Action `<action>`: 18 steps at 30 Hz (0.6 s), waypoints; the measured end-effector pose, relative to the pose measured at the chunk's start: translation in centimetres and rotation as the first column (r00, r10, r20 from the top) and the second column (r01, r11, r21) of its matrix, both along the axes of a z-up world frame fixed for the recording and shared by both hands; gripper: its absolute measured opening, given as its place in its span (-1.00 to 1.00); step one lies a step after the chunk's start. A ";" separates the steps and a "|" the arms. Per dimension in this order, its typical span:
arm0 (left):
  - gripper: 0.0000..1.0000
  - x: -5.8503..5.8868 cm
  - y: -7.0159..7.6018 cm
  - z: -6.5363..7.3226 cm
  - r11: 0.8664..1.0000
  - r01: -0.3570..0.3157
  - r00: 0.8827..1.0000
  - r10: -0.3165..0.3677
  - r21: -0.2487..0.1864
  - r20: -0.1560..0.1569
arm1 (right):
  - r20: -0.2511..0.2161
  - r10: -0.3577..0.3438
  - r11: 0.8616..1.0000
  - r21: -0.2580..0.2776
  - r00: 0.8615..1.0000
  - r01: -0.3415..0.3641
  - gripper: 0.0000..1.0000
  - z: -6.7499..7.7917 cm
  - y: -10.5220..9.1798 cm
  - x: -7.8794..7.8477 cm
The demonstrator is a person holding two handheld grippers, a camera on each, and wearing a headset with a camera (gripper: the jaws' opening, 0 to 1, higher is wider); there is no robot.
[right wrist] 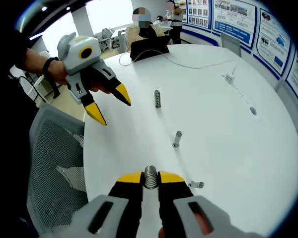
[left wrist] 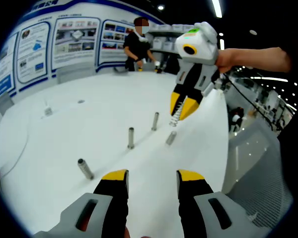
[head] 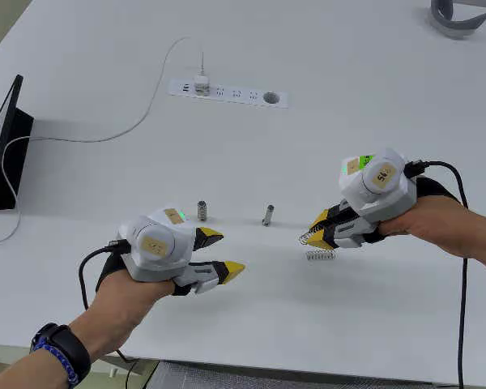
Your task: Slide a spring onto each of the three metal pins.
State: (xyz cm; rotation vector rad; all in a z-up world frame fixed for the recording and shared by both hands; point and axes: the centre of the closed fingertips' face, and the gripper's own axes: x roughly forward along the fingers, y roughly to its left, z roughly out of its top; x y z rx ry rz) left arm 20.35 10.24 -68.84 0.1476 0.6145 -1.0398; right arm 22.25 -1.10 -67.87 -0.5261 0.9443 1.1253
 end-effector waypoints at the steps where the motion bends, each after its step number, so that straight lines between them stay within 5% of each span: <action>1: -0.19 0.0 0.1 0.0 1.000 -0.005 1.000 0.005 -0.001 0.000 | 0.000 0.000 1.000 -0.002 1.000 0.000 -0.75 0.1 0.0 0.1; 18: 0.01 0.6 2.5 -0.1 0.995 -0.096 0.995 0.096 -0.006 -0.019 | 0.012 0.006 0.999 -0.035 1.000 -0.006 -0.75 -0.7 0.3 3.4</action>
